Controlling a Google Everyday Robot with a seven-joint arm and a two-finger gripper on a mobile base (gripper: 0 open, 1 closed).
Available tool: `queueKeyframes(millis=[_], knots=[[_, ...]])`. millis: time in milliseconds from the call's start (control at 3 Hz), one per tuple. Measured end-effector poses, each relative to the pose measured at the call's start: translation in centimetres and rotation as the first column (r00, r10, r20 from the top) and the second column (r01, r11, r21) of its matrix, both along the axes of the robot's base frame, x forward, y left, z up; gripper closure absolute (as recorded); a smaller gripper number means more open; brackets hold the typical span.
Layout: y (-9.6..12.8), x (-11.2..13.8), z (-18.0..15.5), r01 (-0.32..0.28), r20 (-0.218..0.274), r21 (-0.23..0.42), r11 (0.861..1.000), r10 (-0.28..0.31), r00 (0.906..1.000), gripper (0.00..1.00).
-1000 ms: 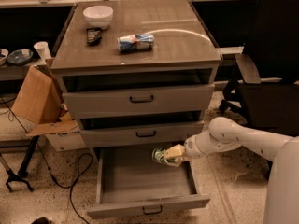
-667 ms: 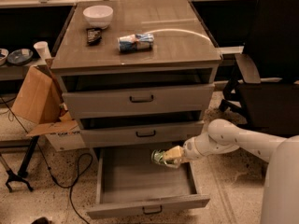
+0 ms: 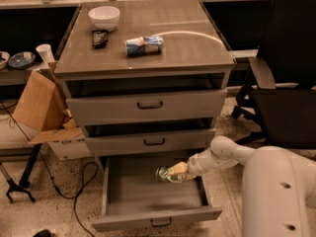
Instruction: Place green can into bottom drawer
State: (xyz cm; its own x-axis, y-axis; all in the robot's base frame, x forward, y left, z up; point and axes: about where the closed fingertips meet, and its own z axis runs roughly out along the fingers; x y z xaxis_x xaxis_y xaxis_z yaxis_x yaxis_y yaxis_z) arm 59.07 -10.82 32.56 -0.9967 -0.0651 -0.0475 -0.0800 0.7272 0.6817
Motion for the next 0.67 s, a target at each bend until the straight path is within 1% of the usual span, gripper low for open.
queueKeyframes(millis=[333, 667], knots=[[0.1, -0.1, -6.7, 0.005, -0.096, 0.031, 1.0, -0.002, 0.9954, 1.0], [-0.1, -1.2, -12.1, 0.033, -0.174, 0.08, 0.996, -0.019, 0.9846, 0.82]])
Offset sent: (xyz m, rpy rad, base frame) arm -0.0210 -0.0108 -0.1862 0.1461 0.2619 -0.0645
